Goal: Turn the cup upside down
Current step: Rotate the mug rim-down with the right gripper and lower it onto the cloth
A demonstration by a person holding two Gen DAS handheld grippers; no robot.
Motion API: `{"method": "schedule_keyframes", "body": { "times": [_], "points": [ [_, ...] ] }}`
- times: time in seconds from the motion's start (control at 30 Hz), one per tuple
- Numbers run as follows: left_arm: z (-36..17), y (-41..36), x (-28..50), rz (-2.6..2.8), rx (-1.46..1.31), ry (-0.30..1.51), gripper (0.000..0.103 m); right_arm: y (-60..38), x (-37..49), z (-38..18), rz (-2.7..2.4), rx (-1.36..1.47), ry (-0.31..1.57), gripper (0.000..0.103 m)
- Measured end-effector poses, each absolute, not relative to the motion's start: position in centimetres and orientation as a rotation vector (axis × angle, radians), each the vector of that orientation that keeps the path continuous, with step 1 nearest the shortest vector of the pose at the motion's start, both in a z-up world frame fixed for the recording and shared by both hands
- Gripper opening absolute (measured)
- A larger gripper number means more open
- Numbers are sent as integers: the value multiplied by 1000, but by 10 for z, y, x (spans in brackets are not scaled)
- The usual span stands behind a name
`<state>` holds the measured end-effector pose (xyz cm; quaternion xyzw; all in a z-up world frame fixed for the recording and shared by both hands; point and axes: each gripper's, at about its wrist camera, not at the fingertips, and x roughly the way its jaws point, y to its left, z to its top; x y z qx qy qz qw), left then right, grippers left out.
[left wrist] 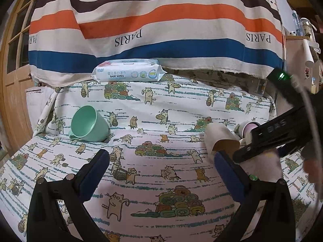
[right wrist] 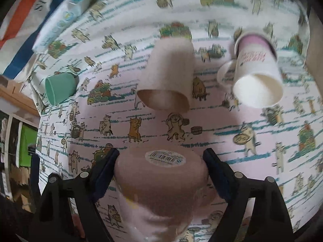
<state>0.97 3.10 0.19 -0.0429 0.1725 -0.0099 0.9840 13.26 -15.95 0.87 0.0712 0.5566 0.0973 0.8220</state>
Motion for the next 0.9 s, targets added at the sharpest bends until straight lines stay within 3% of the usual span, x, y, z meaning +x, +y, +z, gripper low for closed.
{"method": "schedule_keyframes", "body": {
  "times": [0.47, 0.5, 0.53, 0.6, 0.77, 0.9],
  "points": [
    [2, 34, 10, -13, -87, 346, 103, -153, 100, 40, 149, -23, 1017, 83],
    [2, 34, 10, -13, -86, 345, 103, -153, 99, 42, 147, -21, 1012, 79],
    [2, 34, 10, -13, -86, 345, 103, -153, 98, 45, 137, -33, 998, 60],
    [2, 34, 10, -12, -88, 345, 103, -152, 98, 49, 120, -61, 987, 52],
    [2, 35, 10, -12, -89, 344, 103, -157, 96, 52, 154, -25, 978, 53],
    [2, 36, 10, -11, -85, 344, 103, -169, 82, 64, 169, 31, 857, 65]
  ]
}}
